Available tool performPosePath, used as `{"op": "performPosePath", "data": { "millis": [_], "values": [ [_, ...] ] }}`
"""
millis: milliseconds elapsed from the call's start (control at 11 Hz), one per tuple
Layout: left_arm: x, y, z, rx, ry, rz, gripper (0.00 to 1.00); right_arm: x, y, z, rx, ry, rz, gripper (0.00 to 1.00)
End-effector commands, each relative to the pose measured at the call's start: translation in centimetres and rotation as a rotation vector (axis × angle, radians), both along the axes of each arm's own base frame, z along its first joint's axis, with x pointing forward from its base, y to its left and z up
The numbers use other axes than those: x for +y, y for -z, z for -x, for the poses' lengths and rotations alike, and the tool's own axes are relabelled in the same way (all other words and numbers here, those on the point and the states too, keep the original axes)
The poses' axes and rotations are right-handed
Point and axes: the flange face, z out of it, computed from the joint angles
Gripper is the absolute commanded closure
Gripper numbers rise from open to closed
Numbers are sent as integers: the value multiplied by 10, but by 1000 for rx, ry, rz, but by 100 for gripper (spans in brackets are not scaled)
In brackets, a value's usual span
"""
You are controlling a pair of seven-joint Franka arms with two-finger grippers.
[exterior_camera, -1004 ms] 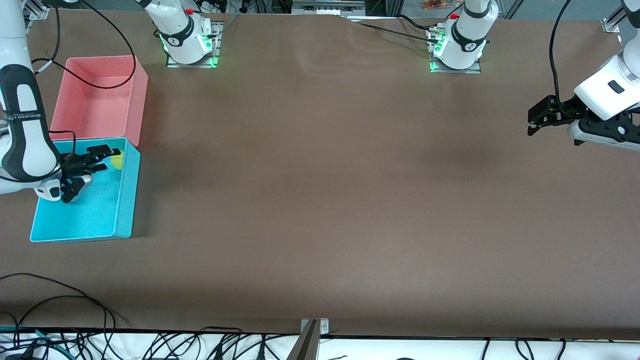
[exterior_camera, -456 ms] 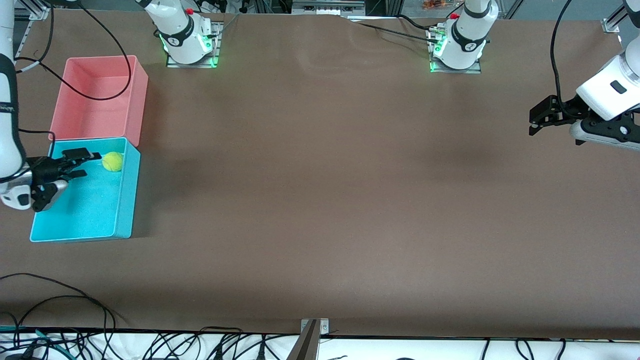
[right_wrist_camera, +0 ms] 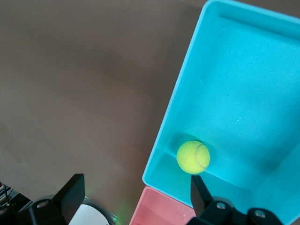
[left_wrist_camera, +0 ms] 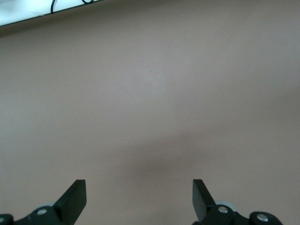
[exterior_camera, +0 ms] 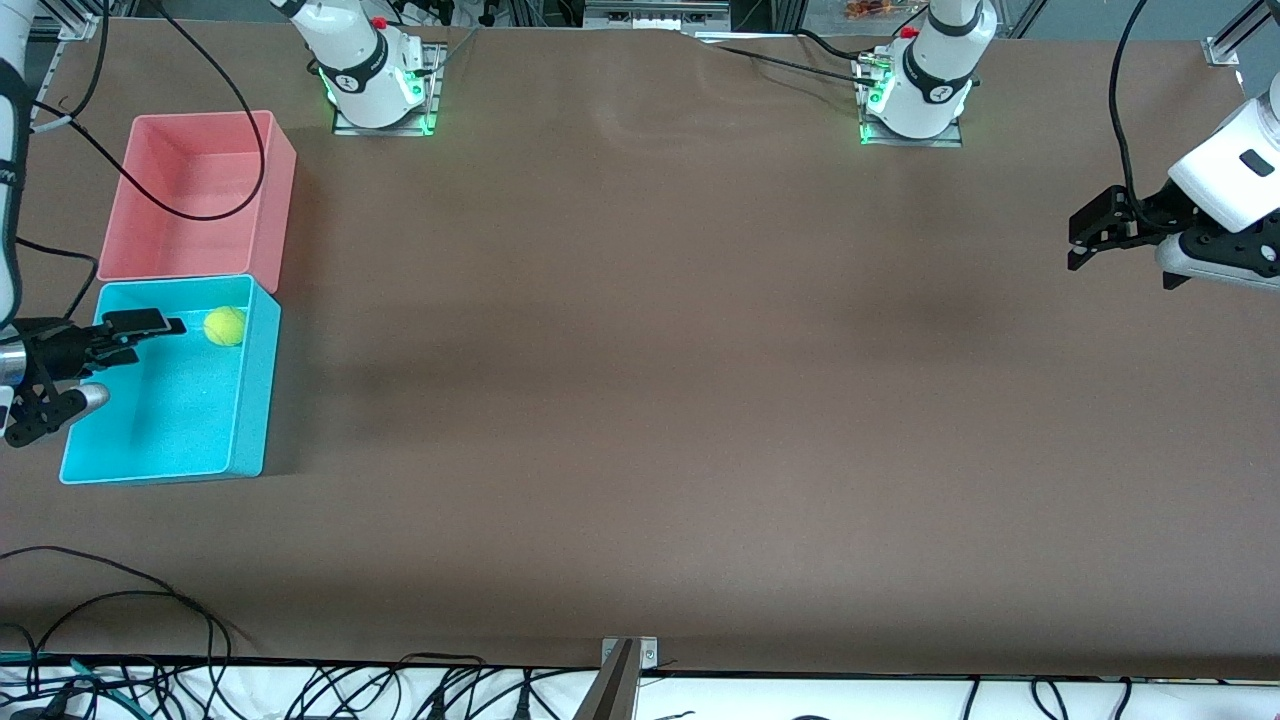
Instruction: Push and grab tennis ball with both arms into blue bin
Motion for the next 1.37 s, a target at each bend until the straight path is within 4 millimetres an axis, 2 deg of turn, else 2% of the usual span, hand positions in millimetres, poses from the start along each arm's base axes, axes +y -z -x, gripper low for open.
{"op": "performPosePath", "data": {
  "millis": [0, 182, 274, 365, 456, 547, 821, 912, 1095, 1186, 1277],
  "values": [
    [9, -2, -4, 10, -22, 6, 0, 47, -40, -13, -27, 55, 135, 0],
    [10, -3, -3, 7, -23, 6, 0, 54, -52, -16, -37, 181, 191, 0],
    [10, -11, -4, -8, -24, 7, 0, 55, -55, -17, -37, 241, 207, 0],
    [9, -13, -4, -13, -21, 7, 0, 43, -60, -15, -35, 289, 223, 0],
    [8, -11, -4, -8, -20, 7, 0, 38, -86, -11, -81, 315, 233, 0],
    [6, -9, -4, 1, -17, 7, 0, 28, -92, -10, -92, 347, 249, 0],
    [8, -16, -1, 3, -20, 8, 0, 47, -115, -13, -135, 431, 286, 0],
    [9, -22, -1, -10, -22, 7, 0, 55, -136, -10, -184, 439, 295, 0],
    [10, -22, -2, -10, -23, 9, 0, 74, -162, 21, -267, 460, 282, 0],
    [9, -22, -2, -10, -22, 9, 0, 92, -164, 41, -332, 489, 268, 0],
    [9, -20, -3, -7, -23, 7, 0, 98, -160, 60, -384, 502, 258, 0]
  ]
}}
